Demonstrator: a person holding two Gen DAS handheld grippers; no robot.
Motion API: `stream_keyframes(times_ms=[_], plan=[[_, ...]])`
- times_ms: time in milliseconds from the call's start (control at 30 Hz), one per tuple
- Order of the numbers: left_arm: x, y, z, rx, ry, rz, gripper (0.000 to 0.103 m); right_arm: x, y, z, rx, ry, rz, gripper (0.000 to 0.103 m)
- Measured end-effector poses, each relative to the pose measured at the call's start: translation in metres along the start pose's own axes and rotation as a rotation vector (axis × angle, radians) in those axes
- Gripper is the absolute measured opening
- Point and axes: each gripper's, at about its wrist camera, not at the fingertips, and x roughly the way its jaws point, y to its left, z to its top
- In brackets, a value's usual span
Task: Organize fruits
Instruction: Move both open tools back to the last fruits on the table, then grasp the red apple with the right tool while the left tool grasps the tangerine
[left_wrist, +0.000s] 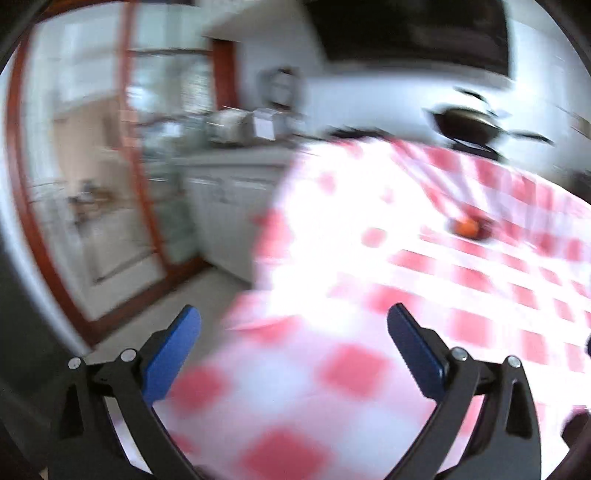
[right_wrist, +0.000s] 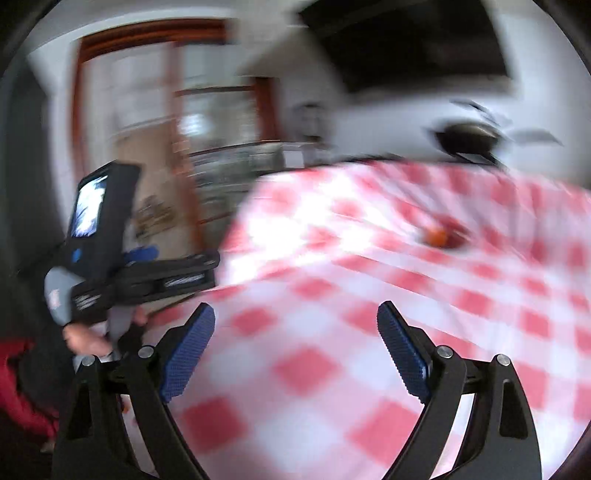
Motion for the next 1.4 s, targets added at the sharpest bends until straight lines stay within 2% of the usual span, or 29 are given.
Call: stream_keyframes(times_ms=[100,133,200,333,467,567,667,767,833,1067,1267,1367,1400], plan=[[0.057,-0.069,0.015,0.065,0.109,-0.121,0.101,0.009,-0.057,-0.001,0.183,0.048,-0.104,0.087],[0.073,-0.079,0.019,0.068,0.139,-0.137,0.101,0.015,-0.081,0.003,0.248,0.081,-0.152,0.087],[0.108,-0.11,0.03,0.039,0.185,-0.161,0.101,0.033,-0.109,0.004,0.3,0.152,-0.219,0.087],[0.17,-0.164,0.057,0.001,0.185,-0.228,0.101,0.062,-0.161,0.015,0.342,0.206,-0.336,0.087],[0.205,-0.189,0.072,-0.053,0.166,-0.267,0.101,0.102,-0.197,0.025,0.325,0.26,-0.395,0.087],[0.228,-0.18,0.072,-0.159,0.226,-0.322,0.101,0.131,-0.212,0.03,0.273,0.305,-0.415,0.087],[0.234,-0.15,0.065,-0.345,0.24,-0.391,0.101,0.171,-0.225,0.036,0.222,0.353,-0.421,0.087],[0.249,-0.137,0.059,-0.447,0.304,-0.452,0.101,0.213,-0.234,0.048,0.198,0.41,-0.406,0.087],[0.252,-0.13,0.058,-0.496,0.293,-0.464,0.101,0.24,-0.238,0.058,0.176,0.433,-0.414,0.087],[0.251,-0.133,0.058,-0.473,0.292,-0.466,0.101,0.319,-0.241,0.087,0.071,0.482,-0.469,0.087],[0.251,-0.13,0.06,-0.456,0.291,-0.463,0.101,0.35,-0.26,0.099,0.132,0.489,-0.503,0.086],[0.25,-0.133,0.06,-0.439,0.292,-0.464,0.101,0.339,-0.254,0.096,0.127,0.465,-0.473,0.062],[0.251,-0.134,0.06,-0.437,0.293,-0.465,0.101,0.332,-0.252,0.093,0.135,0.459,-0.477,0.062]])
